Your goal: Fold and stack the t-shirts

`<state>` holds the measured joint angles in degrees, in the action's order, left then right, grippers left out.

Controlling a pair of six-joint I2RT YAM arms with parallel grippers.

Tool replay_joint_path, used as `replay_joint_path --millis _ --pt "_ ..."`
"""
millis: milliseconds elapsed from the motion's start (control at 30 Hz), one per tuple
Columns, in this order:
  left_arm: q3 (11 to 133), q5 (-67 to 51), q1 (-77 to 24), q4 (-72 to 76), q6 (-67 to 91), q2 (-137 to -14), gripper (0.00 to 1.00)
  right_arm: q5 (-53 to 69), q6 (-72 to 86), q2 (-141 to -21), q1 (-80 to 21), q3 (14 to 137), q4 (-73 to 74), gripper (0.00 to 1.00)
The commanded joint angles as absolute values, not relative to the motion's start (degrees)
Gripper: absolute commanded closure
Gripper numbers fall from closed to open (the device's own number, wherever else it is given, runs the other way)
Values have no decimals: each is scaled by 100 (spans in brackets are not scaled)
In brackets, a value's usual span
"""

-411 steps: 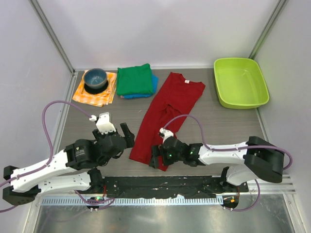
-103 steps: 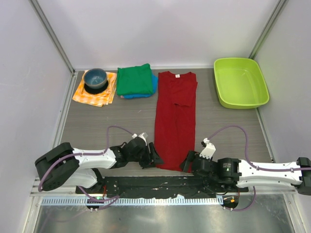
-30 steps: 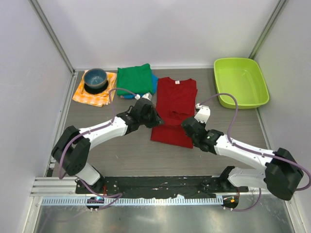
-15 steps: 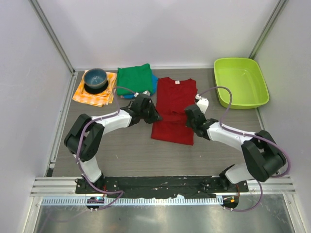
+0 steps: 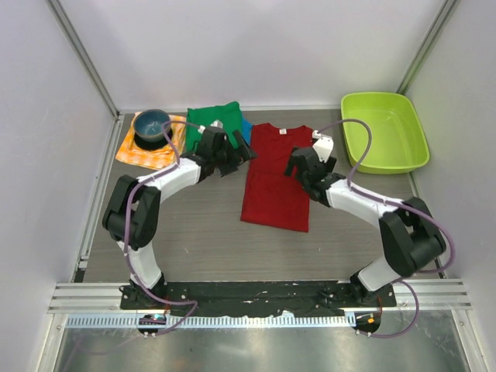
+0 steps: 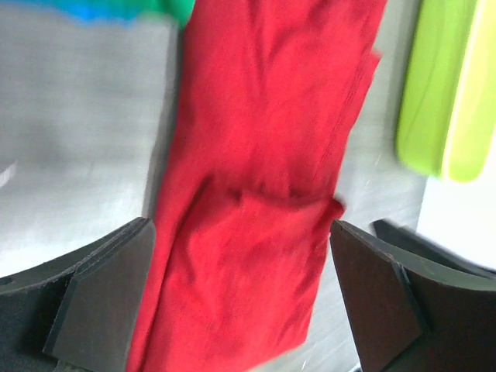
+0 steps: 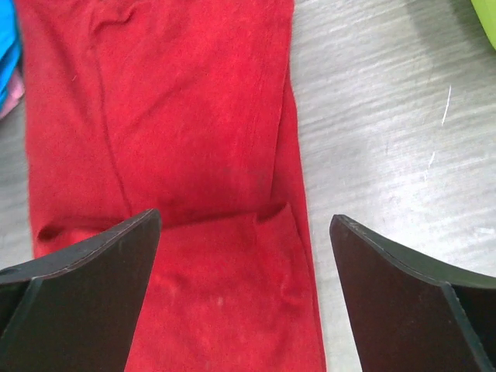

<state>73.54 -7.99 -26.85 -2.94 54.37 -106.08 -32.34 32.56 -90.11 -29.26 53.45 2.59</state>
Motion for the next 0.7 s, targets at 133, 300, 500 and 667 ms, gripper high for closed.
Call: replay_joint_path --millis 133,300,500,667 --pt "5257 -501 -3655 -535 5361 -8852 0 -3138 3768 -7542 -3928 4424 1678 2" --pt "4281 -361 -3946 -369 5572 -8376 0 -2997 4236 -6663 -4166 3132 1355 5" --pt "3806 -256 -3981 -35 5651 -8376 0 -3111 4359 -6109 -4175 2646 1318 6" --pt "3814 -141 -3990 395 5642 -8805 0 -2910 4596 -5950 -4175 2444 1213 8"
